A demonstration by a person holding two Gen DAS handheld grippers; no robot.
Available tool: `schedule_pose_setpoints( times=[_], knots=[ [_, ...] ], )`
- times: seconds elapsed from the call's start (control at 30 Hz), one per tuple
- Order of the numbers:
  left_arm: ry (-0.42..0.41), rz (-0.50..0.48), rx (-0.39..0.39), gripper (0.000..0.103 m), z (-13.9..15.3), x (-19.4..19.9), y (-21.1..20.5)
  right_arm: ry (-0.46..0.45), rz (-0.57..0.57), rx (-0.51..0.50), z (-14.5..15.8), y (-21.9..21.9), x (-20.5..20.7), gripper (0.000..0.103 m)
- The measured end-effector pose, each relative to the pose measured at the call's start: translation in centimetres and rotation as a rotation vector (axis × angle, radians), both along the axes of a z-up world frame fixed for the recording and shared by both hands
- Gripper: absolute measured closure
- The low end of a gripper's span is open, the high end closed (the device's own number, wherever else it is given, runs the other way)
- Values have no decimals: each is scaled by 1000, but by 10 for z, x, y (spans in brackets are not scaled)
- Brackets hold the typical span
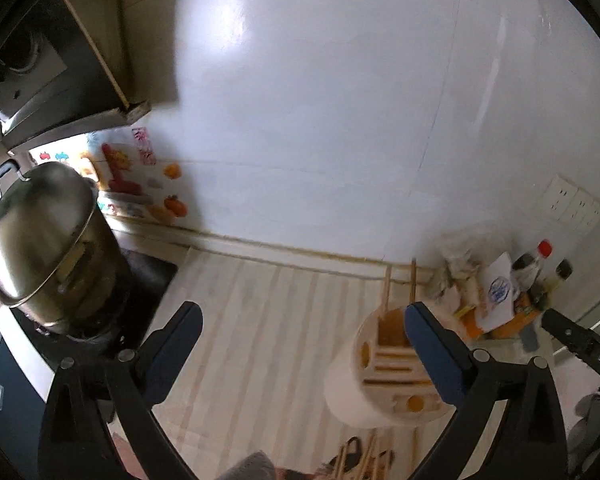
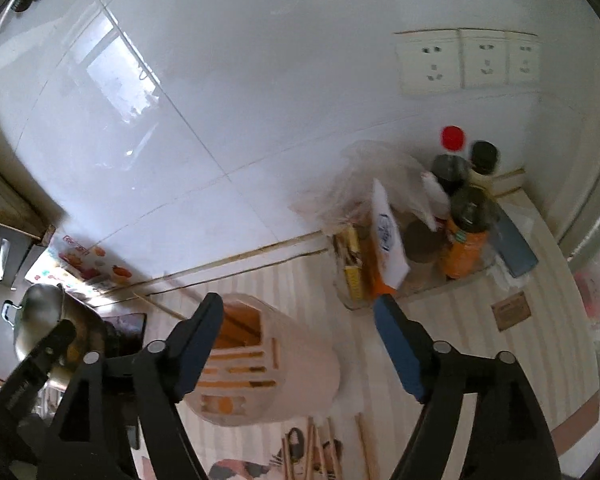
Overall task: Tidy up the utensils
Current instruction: 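Lower the chopsticks into the pink holder and open both tools, then grasp a chopstick on the placemat with the left tool while the right tool grasps another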
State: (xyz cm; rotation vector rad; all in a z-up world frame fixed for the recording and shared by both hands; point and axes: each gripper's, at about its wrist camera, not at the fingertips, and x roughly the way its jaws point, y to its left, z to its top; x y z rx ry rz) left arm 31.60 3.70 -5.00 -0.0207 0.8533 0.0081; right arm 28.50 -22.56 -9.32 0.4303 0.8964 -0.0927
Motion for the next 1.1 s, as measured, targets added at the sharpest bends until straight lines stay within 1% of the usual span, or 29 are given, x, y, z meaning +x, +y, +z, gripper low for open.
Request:
schedule_pose_setpoints(
  times=[0.13,0.23,0.3,0.33,0.37,0.4,0.43,0.47,0.5,0.53,0.57,0.6,0.63,0.67,0.7,0.73,0.8,0.87,0.9,0.97,1.0,1.03,1.07,1.1],
  knots=[
    [40,0,42,0,-29,-16,1,39,-8,-49,-18,-7,-19,19],
    [130,-4,56,0,-66,-27,0,102,-1,-82,-42,-5,-33,19],
    [187,-14,63,0,-96,-37,-2,173,12,-86,-68,-5,-46,19],
    [217,-21,68,0,-110,-41,-4,196,14,-82,-77,-5,-49,19],
    [257,-29,73,0,-129,-46,-6,232,24,-71,-92,-5,-55,23],
    [287,-38,74,1,-141,-49,-8,267,35,-64,-107,-5,-62,31],
    [324,-47,70,2,-157,-53,-10,300,44,-62,-120,-4,-66,36],
    [361,-53,64,2,-171,-57,-11,326,54,-59,-131,-3,-70,45],
    [409,-69,51,3,-190,-62,-13,356,66,-47,-146,-3,-75,50],
    [441,-82,46,6,-201,-64,-15,386,74,-38,-159,-2,-80,59],
    [490,-98,49,12,-219,-68,-19,413,81,-34,-170,-1,-84,65],
    [535,-110,48,27,-235,-71,-24,436,89,-27,-180,-1,-87,69],
    [572,-120,39,38,-245,-73,-26,468,97,-21,-195,0,-93,69],
    [610,-133,35,43,-258,-78,-30,490,104,-20,-206,1,-97,70],
    [644,-148,33,59,-270,-81,-34,510,109,-18,-215,2,-100,70],
    [668,-164,38,72,-279,-84,-38,522,110,-17,-219,2,-102,70],
    [689,-189,59,74,-290,-89,-45,549,118,-18,-231,3,-107,70],
    [679,-208,62,74,-293,-92,-50,563,122,-20,-237,3,-110,70],
    [680,-217,83,76,-293,-93,-54,568,125,-22,-238,4,-110,70],
    [696,-231,95,77,-299,-95,-60,576,130,-24,-242,5,-112,70],
    [687,-232,104,78,-299,-96,-62,579,132,-25,-242,6,-111,70],
    [681,-244,118,84,-298,-96,-67,583,135,-25,-244,7,-111,70],
    [681,-255,114,89,-297,-97,-70,586,140,-23,-246,8,-111,70],
    [680,-257,117,98,-299,-98,-73,592,150,-25,-248,10,-111,70]
  ],
)
